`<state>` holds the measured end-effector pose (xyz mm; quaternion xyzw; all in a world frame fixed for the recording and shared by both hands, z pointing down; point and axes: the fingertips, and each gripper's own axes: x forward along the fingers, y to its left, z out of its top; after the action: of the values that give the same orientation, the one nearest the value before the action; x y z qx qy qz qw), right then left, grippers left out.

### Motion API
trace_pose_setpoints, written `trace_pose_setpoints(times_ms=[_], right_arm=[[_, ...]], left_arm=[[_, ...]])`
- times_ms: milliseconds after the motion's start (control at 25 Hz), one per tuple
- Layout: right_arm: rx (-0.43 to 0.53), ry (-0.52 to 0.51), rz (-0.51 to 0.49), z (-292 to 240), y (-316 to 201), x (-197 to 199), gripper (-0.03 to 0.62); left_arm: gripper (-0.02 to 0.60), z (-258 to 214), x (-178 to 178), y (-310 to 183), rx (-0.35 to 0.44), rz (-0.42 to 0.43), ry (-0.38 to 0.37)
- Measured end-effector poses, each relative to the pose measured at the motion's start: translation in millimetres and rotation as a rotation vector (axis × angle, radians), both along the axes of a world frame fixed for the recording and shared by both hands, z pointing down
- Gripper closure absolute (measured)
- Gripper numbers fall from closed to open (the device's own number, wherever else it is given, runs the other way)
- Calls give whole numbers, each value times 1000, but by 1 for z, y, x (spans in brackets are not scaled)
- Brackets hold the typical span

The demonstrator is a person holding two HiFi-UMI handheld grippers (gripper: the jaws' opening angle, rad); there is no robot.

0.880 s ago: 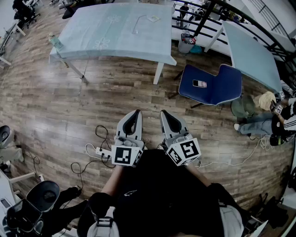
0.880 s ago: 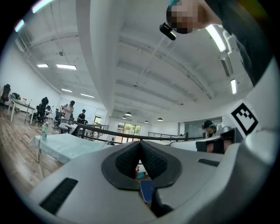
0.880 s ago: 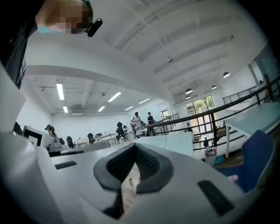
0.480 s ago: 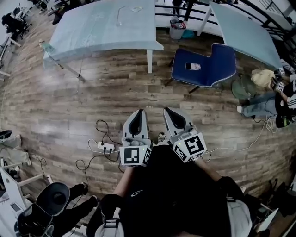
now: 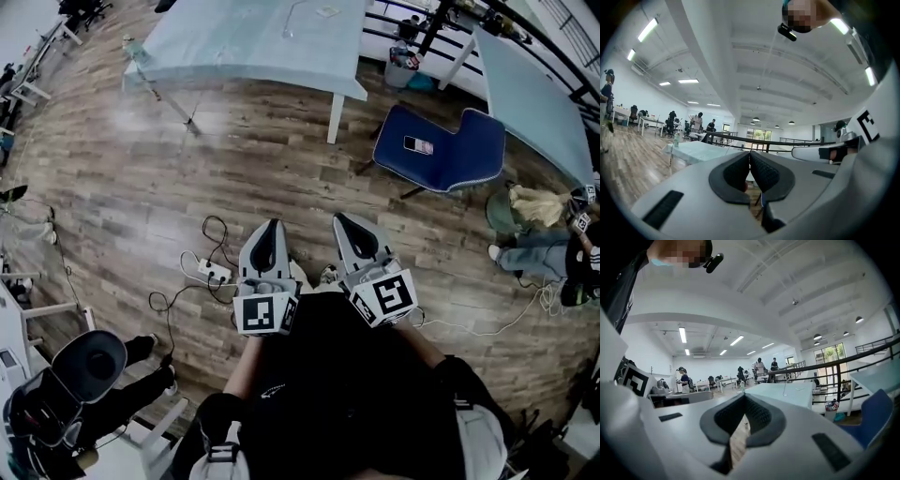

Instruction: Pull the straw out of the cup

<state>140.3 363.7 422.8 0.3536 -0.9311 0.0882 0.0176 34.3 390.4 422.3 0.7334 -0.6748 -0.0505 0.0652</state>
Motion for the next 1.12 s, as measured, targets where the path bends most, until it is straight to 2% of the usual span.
trace_pose_setpoints(times_ms=[200, 320, 520, 680, 1120], right_arm=[[10, -4, -2, -2, 1, 5, 586], [1, 0, 4, 3, -1, 8, 586], [16, 15, 9, 6, -11, 2, 586], [24, 26, 14, 4, -37, -12, 586], [21, 42, 41, -8, -123, -74, 586]], left_arm=[[566, 8, 3, 2, -19, -3, -32], [566, 3, 10, -4, 16, 5, -23], [566, 13, 16, -15, -21, 41, -34], [566, 2, 1, -46, 22, 55, -27], [566, 0, -49, -143, 26, 120, -6]])
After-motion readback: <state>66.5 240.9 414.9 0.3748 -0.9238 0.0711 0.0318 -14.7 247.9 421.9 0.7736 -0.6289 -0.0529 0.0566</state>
